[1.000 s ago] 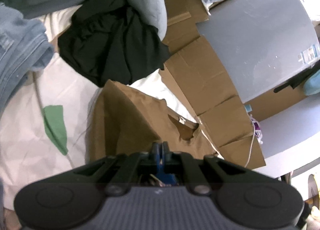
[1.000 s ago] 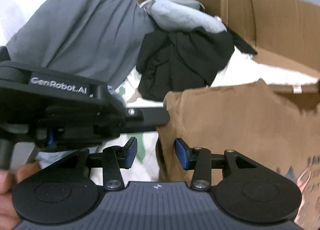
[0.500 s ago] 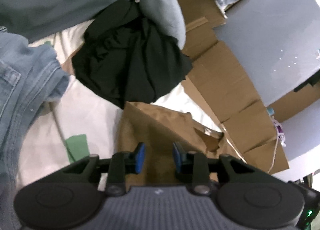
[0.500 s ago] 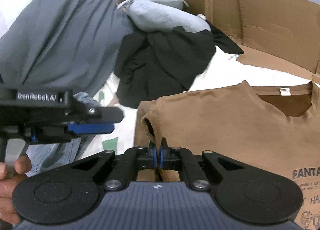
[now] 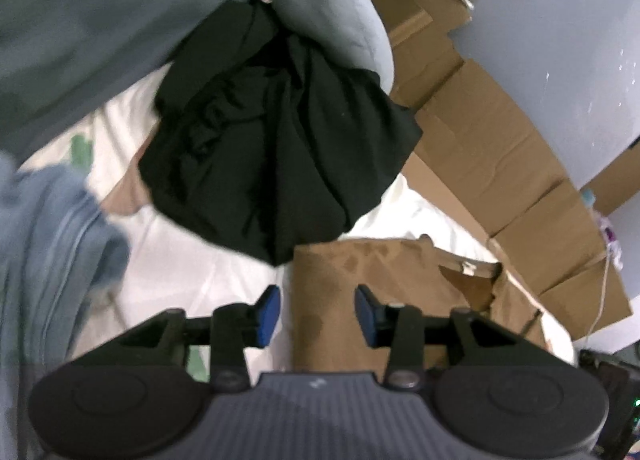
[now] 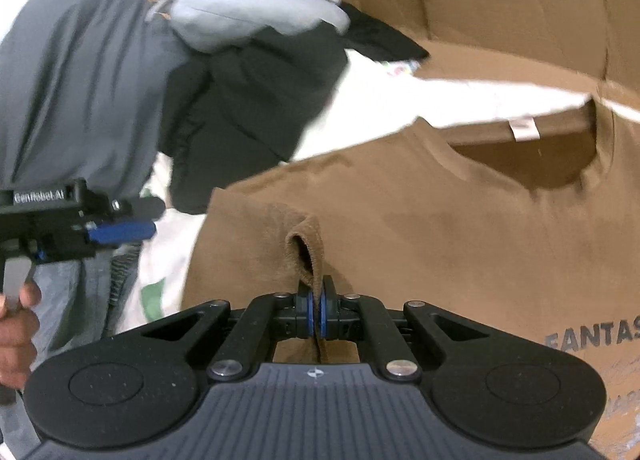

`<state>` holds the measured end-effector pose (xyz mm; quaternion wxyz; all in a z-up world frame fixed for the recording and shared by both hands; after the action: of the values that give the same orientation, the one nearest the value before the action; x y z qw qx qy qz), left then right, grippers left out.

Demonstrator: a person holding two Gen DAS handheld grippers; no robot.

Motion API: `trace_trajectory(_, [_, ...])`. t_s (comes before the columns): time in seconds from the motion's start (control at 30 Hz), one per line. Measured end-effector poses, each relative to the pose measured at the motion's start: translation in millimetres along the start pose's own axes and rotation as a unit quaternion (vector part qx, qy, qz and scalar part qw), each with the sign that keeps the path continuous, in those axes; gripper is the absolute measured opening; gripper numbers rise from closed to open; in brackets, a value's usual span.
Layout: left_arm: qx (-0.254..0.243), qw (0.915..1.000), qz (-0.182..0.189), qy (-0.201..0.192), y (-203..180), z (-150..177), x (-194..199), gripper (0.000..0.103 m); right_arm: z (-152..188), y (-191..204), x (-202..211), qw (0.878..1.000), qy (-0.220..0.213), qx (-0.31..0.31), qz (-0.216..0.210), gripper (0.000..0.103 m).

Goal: Fold clothes

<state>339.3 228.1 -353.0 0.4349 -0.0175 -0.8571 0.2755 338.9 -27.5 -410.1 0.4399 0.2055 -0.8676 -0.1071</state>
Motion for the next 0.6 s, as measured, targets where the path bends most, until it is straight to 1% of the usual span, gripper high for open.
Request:
trace_trajectory(0.1, [-0.023, 0.9996, -0.005, 0.013, -6.2, -12.8, -16.6, 0.042, 5.8, -11.5, -8.6, 1.000, 0.012, -0.017, -0.002, 0.002])
trace_trajectory(0.17, [-0.031, 0.9993, -0.017, 0.016, -7.5, -18.5, -25.3, 0.041, 9.0, -16.8, -11.7, 1.000, 0.017, -0.025, -0.003, 0.002])
trace_trajectory(0.33, [-0.055, 0.9971, -0.040, 0.035, -11.0, -25.4, -50.1, 0.041, 12.2, -23.8, -11.6, 0.999, 0.016, -0.041, -0.004, 0.002])
trace_trajectory(0.43, [-0.061, 0.9960, -0.041, 0.050, -13.8, -26.2, -62.4, 0.042, 12.8, -24.2, -9.8, 0.999, 0.016, -0.042, -0.006, 0.002])
trace_trajectory(0.5, [-0.046, 0.9959, -0.032, 0.071, -12.3, -24.1, -72.0, 0.042, 12.5, -25.6, -9.1, 0.999, 0.017, -0.042, -0.006, 0.002])
trace_trajectory(0.53, [-0.040, 0.9956, -0.029, 0.080, -11.5, -23.1, -76.5, 0.039, 12.2, -26.6, -9.1, 0.999, 0.018, -0.043, -0.006, 0.002])
trace_trajectory(0.57, [-0.041, 0.9950, -0.036, 0.083, -10.1, -22.7, -79.9, 0.026, 11.9, -27.6, -9.7, 0.999, 0.020, -0.046, -0.006, 0.002])
trace_trajectory(0.6, [-0.045, 0.9944, -0.044, 0.085, -9.2, -22.7, -82.1, 0.019, 11.0, -28.9, -11.3, 0.998, 0.023, -0.051, -0.004, 0.004])
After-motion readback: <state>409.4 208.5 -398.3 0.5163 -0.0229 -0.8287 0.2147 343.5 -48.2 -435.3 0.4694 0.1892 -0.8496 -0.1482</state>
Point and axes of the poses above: each gripper's, at about its wrist camera, not at the fingertips, and x roughly against the way its jaws point, y to its left, z to its underside, the point moved 7 cm from there along -x, roughly the way its jaws point, and after that the axes turned 5 degrees about x, right-handed, at the moved point
